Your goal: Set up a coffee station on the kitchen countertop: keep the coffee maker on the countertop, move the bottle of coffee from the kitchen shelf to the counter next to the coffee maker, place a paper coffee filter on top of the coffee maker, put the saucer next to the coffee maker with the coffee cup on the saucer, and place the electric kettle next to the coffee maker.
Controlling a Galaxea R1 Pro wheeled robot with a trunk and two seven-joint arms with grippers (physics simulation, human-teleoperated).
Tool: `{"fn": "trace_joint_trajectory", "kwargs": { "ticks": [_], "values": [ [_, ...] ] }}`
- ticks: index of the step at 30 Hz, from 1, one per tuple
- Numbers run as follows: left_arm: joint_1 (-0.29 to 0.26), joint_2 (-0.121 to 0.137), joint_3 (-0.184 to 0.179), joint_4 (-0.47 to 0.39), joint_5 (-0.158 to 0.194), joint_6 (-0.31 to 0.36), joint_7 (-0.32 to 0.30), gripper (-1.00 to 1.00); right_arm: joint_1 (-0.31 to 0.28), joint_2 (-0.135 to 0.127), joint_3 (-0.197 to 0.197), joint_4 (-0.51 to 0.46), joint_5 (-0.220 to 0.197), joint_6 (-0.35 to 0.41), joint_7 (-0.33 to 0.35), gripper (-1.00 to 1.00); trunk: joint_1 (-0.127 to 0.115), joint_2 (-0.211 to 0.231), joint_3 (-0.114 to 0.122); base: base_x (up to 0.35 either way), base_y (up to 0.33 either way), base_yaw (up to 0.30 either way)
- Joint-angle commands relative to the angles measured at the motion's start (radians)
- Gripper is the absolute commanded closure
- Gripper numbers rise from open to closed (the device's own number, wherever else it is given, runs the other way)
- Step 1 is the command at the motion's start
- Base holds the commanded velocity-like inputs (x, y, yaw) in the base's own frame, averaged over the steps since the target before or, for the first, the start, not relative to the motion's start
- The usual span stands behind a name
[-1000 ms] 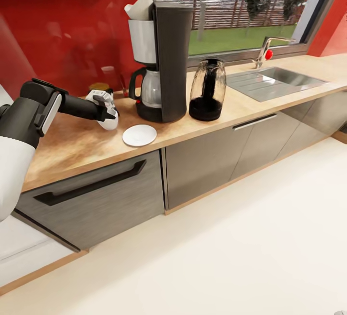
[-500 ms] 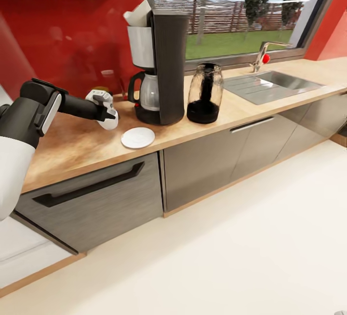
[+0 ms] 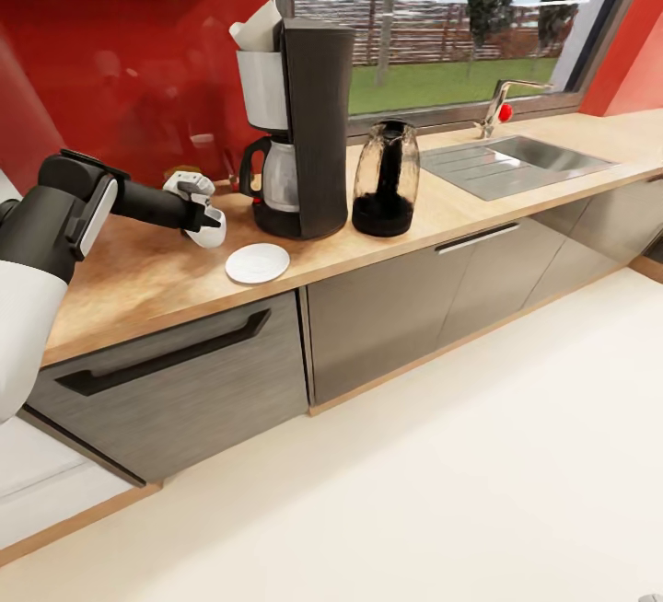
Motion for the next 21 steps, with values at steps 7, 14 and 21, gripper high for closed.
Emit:
{"fn": "trace_joint_trajectory", "kwargs": {
  "ticks": [7, 14, 21],
  "values": [
    [-0.001, 0.001, -0.002, 0.0, -0.003, 0.004, -0.003, 1.0, 0.0, 0.0, 0.005, -0.001, -0.009, 0.005, 0.013, -1.0, 0.0, 0.0, -0.001, 0.0, 0.0, 0.0],
    [-0.001, 0.001, -0.001, 0.0, -0.003, 0.004, -0.003, 1.0, -0.001, 0.0, 0.005, -0.001, -0.009, 0.005, 0.012, -1.0, 0.0, 0.0, -0.001, 0.0, -0.01, 0.03],
    [-0.001, 0.001, -0.001, 0.0, -0.003, 0.004, -0.003, 1.0, -0.001, 0.0, 0.005, -0.001, -0.009, 0.004, 0.011, -1.0, 0.0, 0.0, -0.001, 0.0, -0.002, 0.212]
  ]
}}
